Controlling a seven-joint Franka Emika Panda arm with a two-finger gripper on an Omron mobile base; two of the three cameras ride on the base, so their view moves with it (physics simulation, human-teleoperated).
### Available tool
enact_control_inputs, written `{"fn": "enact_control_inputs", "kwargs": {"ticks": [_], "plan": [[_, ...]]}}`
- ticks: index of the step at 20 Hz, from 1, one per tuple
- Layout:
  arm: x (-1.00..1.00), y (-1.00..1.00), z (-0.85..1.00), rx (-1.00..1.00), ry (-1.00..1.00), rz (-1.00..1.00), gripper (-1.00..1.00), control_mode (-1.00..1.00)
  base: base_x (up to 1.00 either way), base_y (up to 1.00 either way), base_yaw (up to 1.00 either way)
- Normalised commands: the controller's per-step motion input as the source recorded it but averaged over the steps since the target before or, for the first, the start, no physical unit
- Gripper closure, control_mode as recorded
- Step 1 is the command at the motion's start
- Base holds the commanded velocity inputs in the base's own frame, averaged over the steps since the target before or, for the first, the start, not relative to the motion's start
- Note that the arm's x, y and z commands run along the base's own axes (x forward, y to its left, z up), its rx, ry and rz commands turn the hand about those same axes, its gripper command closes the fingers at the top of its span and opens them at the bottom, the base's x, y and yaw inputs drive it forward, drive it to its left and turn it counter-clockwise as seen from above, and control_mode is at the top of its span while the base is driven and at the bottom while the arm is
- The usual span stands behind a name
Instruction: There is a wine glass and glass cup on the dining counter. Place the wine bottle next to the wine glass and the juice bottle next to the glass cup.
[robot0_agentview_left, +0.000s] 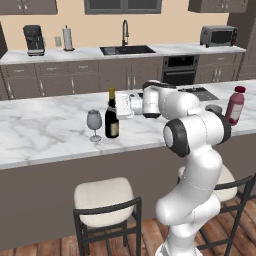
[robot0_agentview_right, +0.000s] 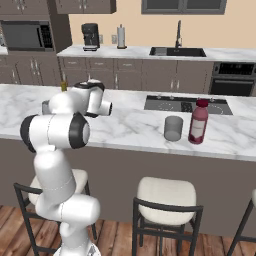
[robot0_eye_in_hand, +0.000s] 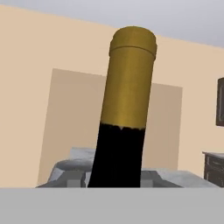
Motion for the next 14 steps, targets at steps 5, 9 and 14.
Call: {"fn": "enact_control_inputs", "kwargs": {"ticks": [5, 9, 14], "plan": [[-0.14, 0.00, -0.38, 0.01, 0.00, -0.05, -1.00, -1.00, 0.00, 0.00, 0.00], [-0.08, 0.00, -0.18, 0.01, 0.00, -0.06, -1.00, -1.00, 0.00, 0.00, 0.00], [-0.06, 0.00, -0.01, 0.02, 0.00, -0.08, -1.00, -1.00, 0.00, 0.00, 0.00]]}}
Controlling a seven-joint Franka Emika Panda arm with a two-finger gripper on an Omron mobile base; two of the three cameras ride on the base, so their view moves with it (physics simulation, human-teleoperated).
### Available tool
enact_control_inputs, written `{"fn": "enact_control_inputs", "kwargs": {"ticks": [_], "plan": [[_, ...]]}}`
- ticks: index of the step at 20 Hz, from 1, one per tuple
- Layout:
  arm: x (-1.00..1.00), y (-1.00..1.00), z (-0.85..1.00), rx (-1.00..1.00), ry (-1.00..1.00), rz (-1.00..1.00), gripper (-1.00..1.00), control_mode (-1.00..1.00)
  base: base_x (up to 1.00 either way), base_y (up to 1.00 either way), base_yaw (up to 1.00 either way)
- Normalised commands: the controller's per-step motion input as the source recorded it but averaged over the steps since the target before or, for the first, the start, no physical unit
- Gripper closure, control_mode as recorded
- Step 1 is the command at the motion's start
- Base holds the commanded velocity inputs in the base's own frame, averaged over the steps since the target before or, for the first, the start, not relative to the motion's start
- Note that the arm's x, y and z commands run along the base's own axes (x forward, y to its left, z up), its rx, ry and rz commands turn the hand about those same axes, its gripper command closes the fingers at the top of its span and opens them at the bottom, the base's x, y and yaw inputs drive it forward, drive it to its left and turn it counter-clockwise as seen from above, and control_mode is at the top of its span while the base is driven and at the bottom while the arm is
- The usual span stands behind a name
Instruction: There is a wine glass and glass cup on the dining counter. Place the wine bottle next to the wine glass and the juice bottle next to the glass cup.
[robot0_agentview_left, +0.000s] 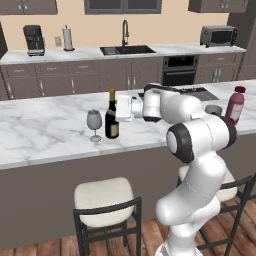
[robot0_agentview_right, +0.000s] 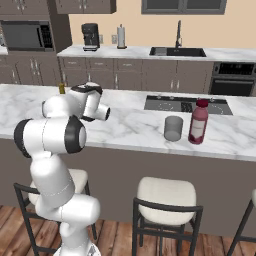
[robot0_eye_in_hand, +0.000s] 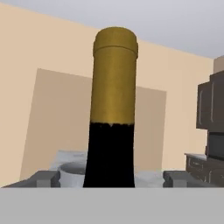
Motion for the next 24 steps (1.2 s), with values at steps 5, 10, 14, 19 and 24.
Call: {"fn": "enact_control_inputs", "kwargs": {"ticks": [5, 10, 14, 19, 24], "plan": [[-0.01, 0.00, 0.00, 0.01, 0.00, -0.09, -1.00, -1.00, 0.00, 0.00, 0.00], [-0.09, -0.03, 0.01, 0.01, 0.06, -0.11, -1.00, -1.00, 0.00, 0.00, 0.00], [-0.17, -0.15, 0.09, 0.00, 0.02, -0.16, -1.00, -1.00, 0.00, 0.00, 0.00], [-0.17, -0.10, 0.06, 0.00, 0.05, -0.14, -1.00, -1.00, 0.00, 0.00, 0.00], [-0.19, -0.04, 0.06, 0.00, 0.07, -0.12, -1.00, -1.00, 0.00, 0.00, 0.00]]}}
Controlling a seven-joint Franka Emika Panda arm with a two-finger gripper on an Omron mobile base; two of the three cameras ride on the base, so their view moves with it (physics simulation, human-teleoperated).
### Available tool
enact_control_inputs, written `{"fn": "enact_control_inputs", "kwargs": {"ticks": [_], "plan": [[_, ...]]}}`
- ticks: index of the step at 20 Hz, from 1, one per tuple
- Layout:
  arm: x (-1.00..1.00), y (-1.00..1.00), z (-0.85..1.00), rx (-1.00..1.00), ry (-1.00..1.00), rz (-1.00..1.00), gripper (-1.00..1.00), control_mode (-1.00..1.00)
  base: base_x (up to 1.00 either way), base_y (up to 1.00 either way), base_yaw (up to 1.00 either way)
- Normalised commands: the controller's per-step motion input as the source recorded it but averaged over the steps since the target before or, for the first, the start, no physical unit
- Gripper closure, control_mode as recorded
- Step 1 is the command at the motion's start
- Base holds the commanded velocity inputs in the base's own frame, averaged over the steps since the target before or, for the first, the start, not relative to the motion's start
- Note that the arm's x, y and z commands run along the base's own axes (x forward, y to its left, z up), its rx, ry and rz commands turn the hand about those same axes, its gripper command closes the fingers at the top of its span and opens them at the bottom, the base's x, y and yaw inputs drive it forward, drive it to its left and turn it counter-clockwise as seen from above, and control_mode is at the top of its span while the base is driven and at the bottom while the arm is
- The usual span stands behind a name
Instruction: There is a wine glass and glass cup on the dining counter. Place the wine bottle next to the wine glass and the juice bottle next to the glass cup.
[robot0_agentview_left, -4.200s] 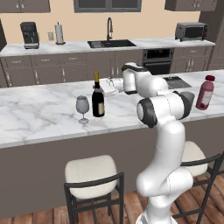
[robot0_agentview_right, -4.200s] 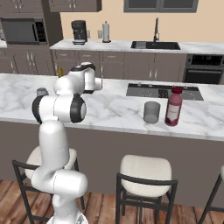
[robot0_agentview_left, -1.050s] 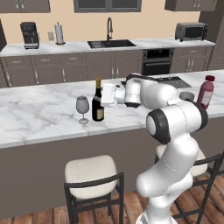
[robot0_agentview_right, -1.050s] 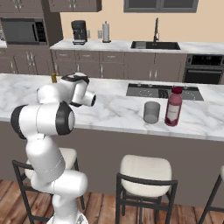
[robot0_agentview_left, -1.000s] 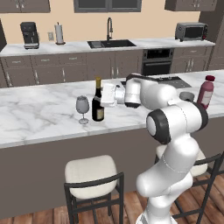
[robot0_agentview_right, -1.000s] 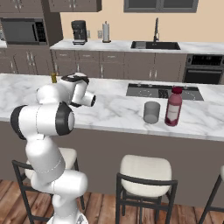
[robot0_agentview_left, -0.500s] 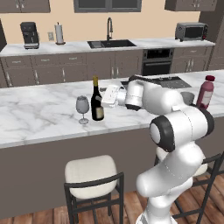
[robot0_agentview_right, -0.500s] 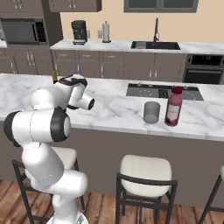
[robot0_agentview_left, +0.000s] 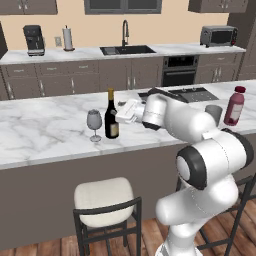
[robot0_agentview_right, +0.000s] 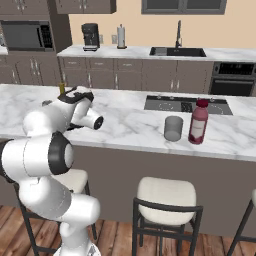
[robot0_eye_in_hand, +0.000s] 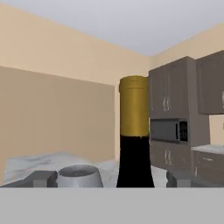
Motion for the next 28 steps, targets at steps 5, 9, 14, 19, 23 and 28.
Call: {"fn": "enact_control_inputs", "kwargs": {"ticks": [5, 9, 14, 19, 23, 28], "plan": [[-0.41, -0.14, 0.14, 0.00, 0.03, -0.11, -1.00, -1.00, 0.00, 0.00, 0.00], [-0.41, -0.17, 0.29, 0.00, 0.09, -0.08, -1.00, -1.00, 0.00, 0.00, 0.00], [-0.35, -0.18, 0.34, -0.06, 0.26, -0.06, -1.00, -1.00, 0.00, 0.00, 0.00], [-0.37, -0.22, 0.32, -0.05, 0.56, -0.04, -1.00, -1.00, 0.00, 0.00, 0.00], [-0.74, -0.29, 0.04, -0.06, 0.12, 0.00, -1.00, -1.00, 0.00, 0.00, 0.00], [-0.75, -0.27, 0.00, -0.11, 0.00, -0.05, -1.00, -1.00, 0.00, 0.00, 0.00]]}}
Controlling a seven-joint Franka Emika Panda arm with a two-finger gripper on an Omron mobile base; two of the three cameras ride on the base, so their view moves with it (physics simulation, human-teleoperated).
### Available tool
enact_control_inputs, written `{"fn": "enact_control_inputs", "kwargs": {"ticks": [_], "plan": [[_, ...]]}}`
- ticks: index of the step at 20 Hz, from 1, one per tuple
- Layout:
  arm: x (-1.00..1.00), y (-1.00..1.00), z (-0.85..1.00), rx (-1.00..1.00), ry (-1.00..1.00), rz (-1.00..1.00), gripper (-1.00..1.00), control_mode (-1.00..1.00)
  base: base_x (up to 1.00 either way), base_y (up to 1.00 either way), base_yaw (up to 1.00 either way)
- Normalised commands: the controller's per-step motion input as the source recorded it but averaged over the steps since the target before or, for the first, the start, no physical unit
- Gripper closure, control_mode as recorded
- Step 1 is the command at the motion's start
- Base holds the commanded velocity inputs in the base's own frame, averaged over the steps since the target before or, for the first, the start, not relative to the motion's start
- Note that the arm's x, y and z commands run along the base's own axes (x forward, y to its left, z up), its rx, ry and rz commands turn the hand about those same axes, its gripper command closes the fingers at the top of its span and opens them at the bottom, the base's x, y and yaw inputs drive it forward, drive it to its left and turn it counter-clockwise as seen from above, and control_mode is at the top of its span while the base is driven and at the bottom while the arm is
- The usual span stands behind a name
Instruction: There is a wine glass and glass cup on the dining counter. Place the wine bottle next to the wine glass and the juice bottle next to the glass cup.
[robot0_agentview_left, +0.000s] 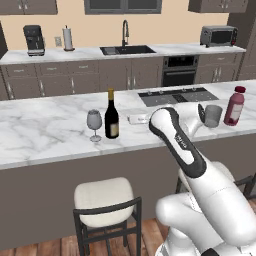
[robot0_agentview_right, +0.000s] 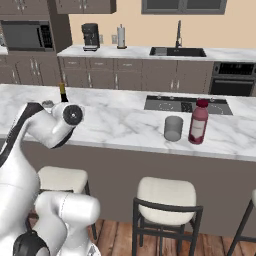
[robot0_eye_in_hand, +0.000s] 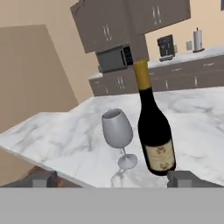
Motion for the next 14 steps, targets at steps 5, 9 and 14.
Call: {"fn": "enact_control_inputs", "kwargs": {"ticks": [5, 9, 14], "plan": [[-0.66, -0.24, 0.00, -0.19, 0.00, -0.05, -1.00, -1.00, 0.00, 0.00, 0.00], [-0.66, -0.21, 0.00, -0.18, 0.07, -0.09, -1.00, -1.00, 0.00, 0.00, 0.00], [-0.52, -0.19, 0.00, -0.20, 0.33, -0.14, -1.00, -1.00, 0.00, 0.00, 0.00]]}}
